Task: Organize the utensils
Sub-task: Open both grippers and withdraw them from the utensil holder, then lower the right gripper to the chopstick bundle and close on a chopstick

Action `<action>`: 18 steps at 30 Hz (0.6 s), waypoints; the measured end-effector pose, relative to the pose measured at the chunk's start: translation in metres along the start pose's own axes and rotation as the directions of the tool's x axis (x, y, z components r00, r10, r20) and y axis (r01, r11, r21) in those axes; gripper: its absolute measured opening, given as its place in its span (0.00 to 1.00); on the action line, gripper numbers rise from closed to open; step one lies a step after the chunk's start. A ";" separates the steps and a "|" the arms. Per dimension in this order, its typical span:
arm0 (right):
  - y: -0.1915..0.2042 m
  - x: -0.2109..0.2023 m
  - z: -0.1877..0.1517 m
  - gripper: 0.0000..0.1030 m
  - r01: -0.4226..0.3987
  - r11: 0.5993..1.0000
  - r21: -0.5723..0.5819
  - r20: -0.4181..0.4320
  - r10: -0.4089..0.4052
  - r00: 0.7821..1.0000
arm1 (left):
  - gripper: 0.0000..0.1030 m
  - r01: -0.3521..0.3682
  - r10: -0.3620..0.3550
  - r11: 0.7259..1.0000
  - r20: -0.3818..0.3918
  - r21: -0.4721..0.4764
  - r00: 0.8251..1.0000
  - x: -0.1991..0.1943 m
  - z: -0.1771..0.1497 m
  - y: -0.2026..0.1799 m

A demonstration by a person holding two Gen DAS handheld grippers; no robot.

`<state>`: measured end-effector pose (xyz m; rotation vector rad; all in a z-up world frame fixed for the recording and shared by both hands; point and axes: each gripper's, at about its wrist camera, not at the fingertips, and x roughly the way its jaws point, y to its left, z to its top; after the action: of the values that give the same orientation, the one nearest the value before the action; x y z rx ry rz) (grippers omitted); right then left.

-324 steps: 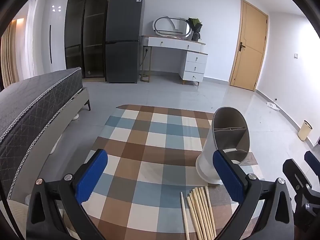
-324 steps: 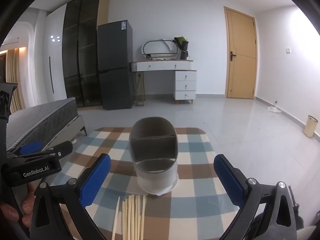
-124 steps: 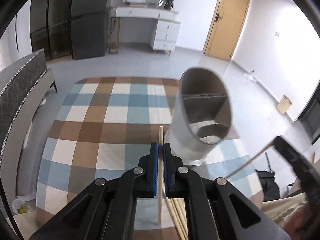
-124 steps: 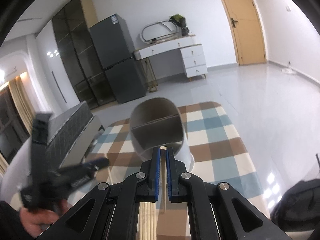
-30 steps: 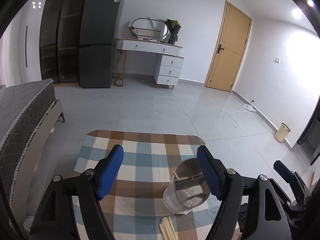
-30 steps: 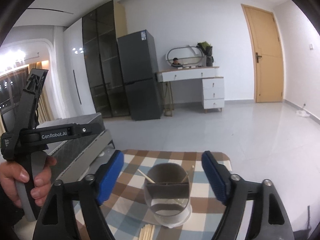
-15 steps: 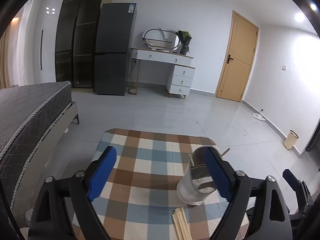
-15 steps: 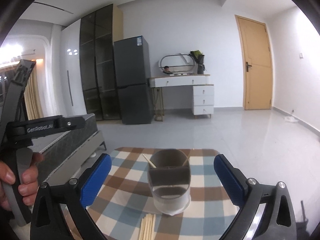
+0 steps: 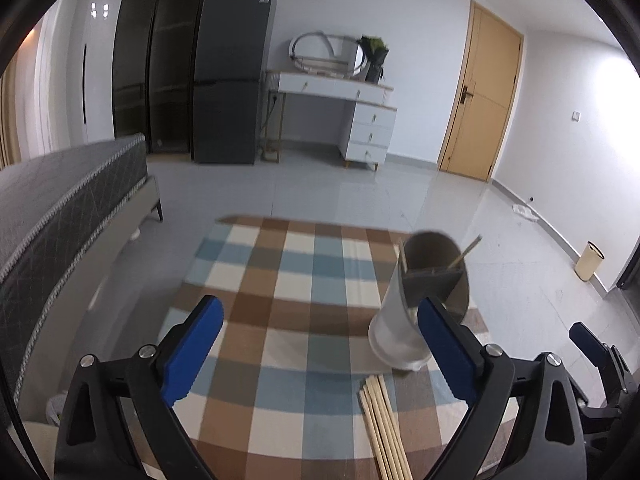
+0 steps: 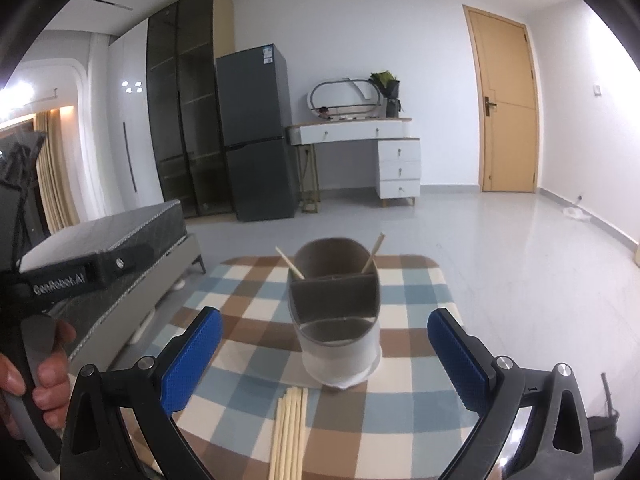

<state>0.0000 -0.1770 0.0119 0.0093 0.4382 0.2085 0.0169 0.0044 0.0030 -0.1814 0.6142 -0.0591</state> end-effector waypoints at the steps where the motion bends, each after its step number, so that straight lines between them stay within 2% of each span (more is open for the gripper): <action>1: -0.002 0.003 -0.003 1.00 -0.014 1.000 0.006 -0.022 0.014 1.000 | 0.92 -0.004 0.003 1.000 -0.017 -0.003 1.000 0.006 -0.005 0.001; 6: -0.003 0.018 -0.015 1.00 0.005 1.000 -0.001 -0.097 -0.005 0.995 | 0.92 -0.009 0.008 1.000 -0.093 -0.012 0.996 0.028 -0.027 0.008; 9: 0.001 0.029 -0.024 1.00 0.019 0.999 -0.045 -0.146 -0.026 0.989 | 0.92 -0.030 0.027 0.999 -0.131 -0.020 0.991 0.040 -0.034 0.015; 15: 0.010 0.063 -0.043 0.99 0.016 0.995 -0.100 -0.260 -0.041 0.965 | 0.92 -0.079 0.068 0.996 -0.212 -0.045 0.975 0.064 -0.039 0.026; 18: 0.012 0.084 -0.053 0.99 0.050 0.989 -0.136 -0.305 -0.090 0.948 | 0.92 -0.111 0.097 0.993 -0.220 -0.051 0.971 0.069 -0.038 0.031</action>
<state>0.0495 -0.1502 -0.0706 -0.1662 0.7382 0.1679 0.0514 0.0212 -0.0722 -0.2054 0.8432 0.0425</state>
